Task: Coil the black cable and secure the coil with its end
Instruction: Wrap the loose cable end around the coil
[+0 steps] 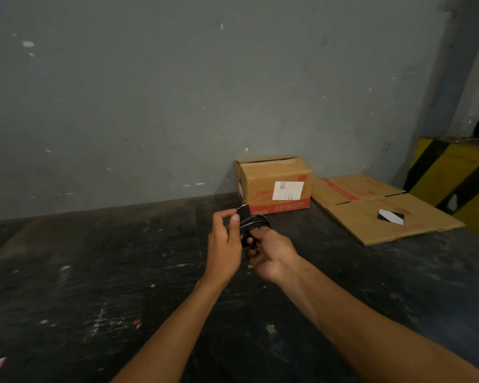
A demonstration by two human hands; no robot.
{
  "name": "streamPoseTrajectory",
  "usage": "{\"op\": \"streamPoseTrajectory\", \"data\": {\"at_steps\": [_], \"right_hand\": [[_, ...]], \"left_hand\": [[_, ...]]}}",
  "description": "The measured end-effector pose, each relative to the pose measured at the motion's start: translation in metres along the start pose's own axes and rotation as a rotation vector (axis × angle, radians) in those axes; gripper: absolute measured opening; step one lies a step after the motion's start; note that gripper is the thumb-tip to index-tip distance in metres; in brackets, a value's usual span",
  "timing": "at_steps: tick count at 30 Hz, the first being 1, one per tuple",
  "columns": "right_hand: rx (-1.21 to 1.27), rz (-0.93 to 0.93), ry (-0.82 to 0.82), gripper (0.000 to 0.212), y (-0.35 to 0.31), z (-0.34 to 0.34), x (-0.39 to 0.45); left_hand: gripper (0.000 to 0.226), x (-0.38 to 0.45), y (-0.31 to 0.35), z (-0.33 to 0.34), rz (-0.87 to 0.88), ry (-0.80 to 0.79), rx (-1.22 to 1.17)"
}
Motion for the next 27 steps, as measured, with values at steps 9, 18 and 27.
{"op": "streamPoseTrajectory", "data": {"at_steps": [9,18,27], "right_hand": [[-0.104,-0.039,-0.042,0.024,-0.011,-0.008,0.001],[-0.394,-0.028,-0.1,0.014,-0.017,-0.006,-0.007],[-0.726,-0.217,0.019,0.012,-0.015,-0.017,-0.014]], "left_hand": [[0.018,0.005,-0.002,0.007,-0.145,-0.057,-0.054],[0.02,0.003,0.004,0.001,-0.015,0.047,0.168],[0.014,0.002,0.009,0.001,0.039,-0.014,0.313]]}}
Point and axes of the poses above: each hand's wrist, its own x-axis towards the middle knuckle, its own z-axis out of the palm, y = z × x, the point moved 2 cm from there along x, towards the middle knuckle, and after that the axes turned 6 degrees about -y, right-handed, at the moved point
